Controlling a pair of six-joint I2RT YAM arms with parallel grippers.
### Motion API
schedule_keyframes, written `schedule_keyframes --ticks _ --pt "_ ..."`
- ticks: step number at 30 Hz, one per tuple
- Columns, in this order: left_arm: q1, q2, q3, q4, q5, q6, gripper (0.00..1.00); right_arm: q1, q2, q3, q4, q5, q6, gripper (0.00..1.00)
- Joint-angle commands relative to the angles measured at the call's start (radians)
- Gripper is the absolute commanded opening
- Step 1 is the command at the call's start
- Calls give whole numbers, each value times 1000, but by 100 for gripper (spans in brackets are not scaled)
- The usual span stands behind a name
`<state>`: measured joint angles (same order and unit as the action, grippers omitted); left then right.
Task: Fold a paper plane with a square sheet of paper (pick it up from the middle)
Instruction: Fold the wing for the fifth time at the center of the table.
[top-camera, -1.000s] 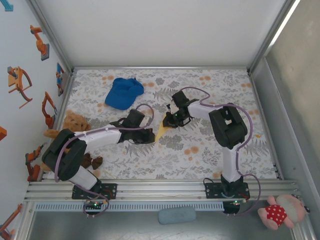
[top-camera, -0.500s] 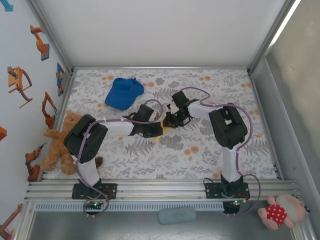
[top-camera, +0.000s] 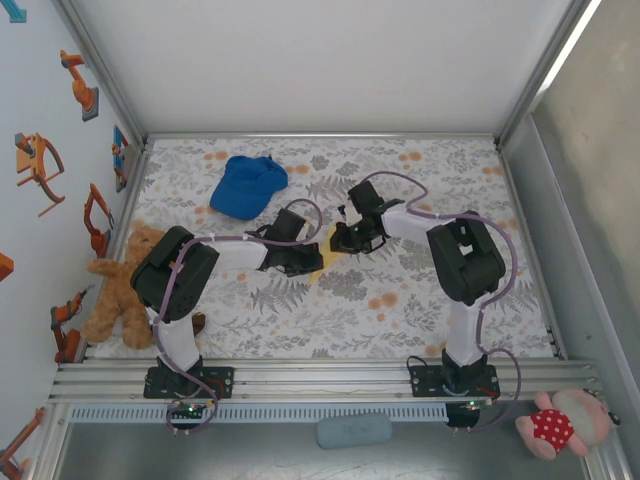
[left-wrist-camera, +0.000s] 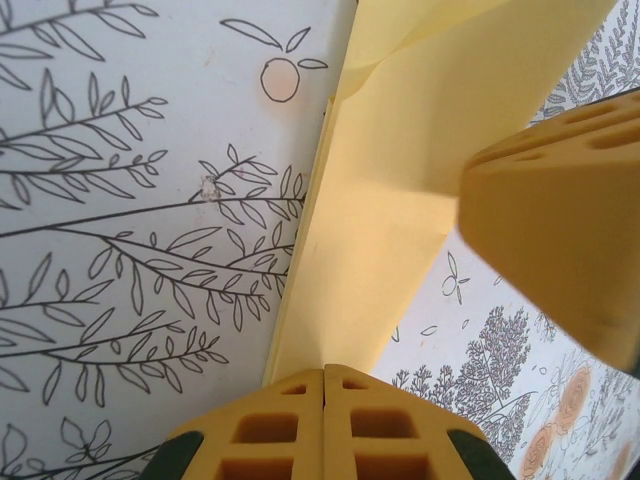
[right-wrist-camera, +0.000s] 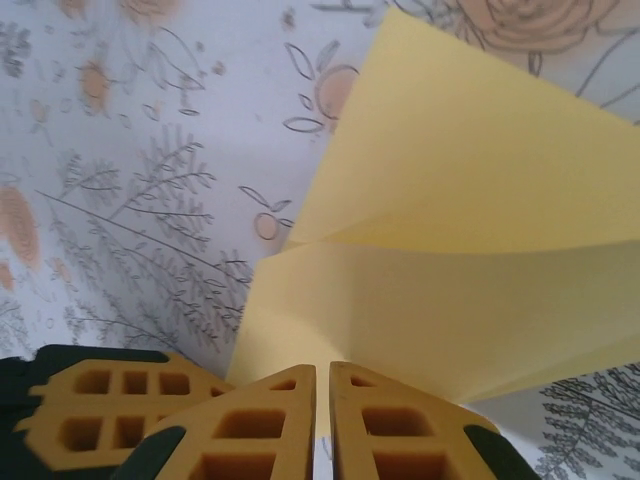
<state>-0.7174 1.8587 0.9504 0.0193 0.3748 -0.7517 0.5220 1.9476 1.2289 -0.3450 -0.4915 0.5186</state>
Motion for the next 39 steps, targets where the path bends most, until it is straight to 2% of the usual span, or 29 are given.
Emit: schedule_keyframes --ticks 1,14,21,29,39 --pt "1 39 -7 -126 -19 -7 2 0 -42 -17 52 12 -28 12" --pt "6 63 31 -189 -13 -10 2 26 29 -31 75 50 -25 12" --pt "7 74 23 -224 -6 -39 0 14 12 -105 159 128 -28 9" --pt "11 79 -14 -230 12 -62 0 -110 -20 -203 342 136 27 9" --pt "14 86 -10 -225 25 -52 0 -255 16 -159 357 153 73 9"
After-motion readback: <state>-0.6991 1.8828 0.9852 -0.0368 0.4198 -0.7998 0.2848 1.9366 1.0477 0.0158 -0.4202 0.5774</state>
